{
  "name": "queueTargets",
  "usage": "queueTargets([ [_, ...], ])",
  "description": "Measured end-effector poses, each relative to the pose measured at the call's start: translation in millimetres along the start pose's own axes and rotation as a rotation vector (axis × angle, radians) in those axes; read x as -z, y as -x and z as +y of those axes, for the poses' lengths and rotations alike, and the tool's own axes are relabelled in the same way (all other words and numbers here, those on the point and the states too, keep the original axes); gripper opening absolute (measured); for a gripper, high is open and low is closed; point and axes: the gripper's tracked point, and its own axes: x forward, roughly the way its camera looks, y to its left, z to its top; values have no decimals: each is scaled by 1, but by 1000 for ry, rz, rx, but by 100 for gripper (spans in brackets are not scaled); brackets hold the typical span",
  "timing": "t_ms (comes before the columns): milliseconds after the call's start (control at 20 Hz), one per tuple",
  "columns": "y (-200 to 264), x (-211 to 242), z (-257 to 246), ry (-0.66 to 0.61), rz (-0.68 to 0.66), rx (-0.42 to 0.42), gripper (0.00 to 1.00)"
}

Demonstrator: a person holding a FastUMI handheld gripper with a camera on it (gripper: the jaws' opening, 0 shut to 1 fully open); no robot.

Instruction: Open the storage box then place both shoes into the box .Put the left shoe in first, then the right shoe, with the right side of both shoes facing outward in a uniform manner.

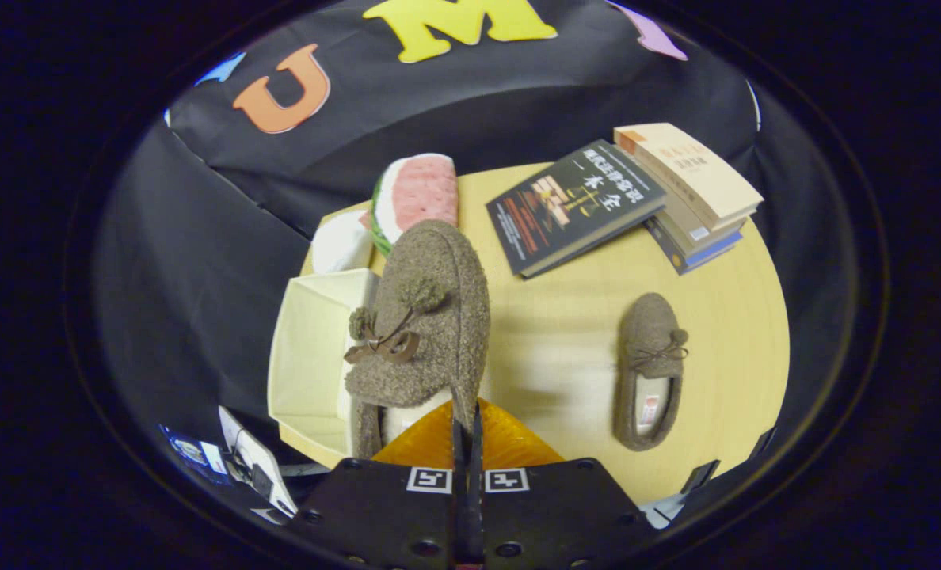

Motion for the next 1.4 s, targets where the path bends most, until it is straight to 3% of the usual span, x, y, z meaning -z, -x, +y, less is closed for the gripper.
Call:
queueTargets([
  [250,-3,-2,90,94,-6,-26,1],
  [600,-87,27,175,90,87,-2,1],
  [1050,-203,44,186,-74,140,123,1],
  [1400,-255,62,179,-84,218,179,4],
])
